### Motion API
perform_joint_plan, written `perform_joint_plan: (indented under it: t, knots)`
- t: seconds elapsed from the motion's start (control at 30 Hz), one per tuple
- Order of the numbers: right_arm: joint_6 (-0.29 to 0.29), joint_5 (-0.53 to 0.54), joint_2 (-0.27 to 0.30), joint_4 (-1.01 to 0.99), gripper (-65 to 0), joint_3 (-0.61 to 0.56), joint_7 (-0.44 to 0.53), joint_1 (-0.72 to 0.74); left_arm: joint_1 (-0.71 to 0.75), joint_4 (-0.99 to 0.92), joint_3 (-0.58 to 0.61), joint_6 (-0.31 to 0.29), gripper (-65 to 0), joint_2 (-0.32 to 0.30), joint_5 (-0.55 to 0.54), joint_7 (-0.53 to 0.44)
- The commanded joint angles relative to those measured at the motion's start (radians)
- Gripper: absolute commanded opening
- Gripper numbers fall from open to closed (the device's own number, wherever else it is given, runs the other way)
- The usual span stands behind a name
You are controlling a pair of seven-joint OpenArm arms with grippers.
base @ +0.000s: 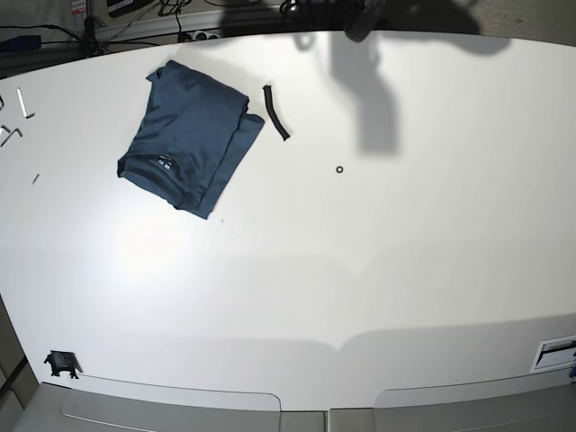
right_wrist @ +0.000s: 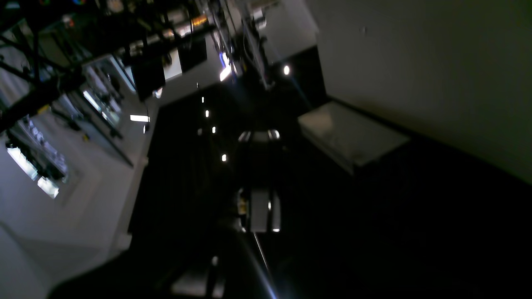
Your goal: Fold the T-shirt properly
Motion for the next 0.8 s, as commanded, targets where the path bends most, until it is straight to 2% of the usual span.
perform_joint_plan:
  t: [0.0,0.77]
  knots:
    - [-0.007,0.004,0.005,-0.013,-65.0,0.001,-0.014,-0.034,0.011,0.005,0.002,-0.01,-56.9,0.006,0.002,-0.013]
    - [-0.007,0.003,0.006,-0.013,-65.0,0.001,-0.006,-0.034,0.011,0.005,0.002,-0.01,-56.9,0.006,0.002,-0.013]
